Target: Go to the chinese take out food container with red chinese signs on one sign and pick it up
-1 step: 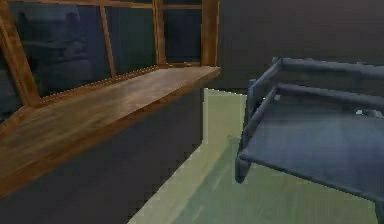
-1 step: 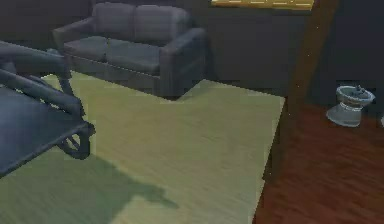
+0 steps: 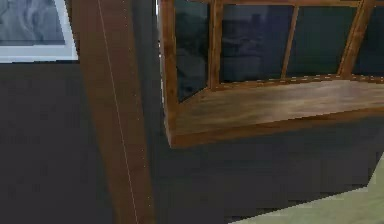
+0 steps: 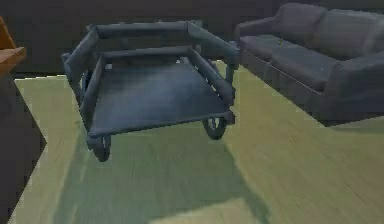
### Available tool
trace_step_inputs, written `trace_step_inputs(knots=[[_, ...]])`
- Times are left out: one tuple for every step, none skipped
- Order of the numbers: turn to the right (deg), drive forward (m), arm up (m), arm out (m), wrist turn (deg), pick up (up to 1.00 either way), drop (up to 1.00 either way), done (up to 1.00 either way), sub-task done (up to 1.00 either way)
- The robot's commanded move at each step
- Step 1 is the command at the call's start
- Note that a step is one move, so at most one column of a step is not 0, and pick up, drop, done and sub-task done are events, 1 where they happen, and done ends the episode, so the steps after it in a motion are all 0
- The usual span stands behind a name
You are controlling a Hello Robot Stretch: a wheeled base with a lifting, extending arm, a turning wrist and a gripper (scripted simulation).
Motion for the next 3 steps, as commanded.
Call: trace_step_inputs(knots=[[-45.0,0.0,0.0,0.0,0.0,0.0,0.0,0.0,0.0],[-45.0,0.0,0.0,0.0,0.0,0.0,0.0,0.0,0.0],[-33.0,0.0,0.0,0.0,0.0,0.0,0.0,0.0,0.0]])
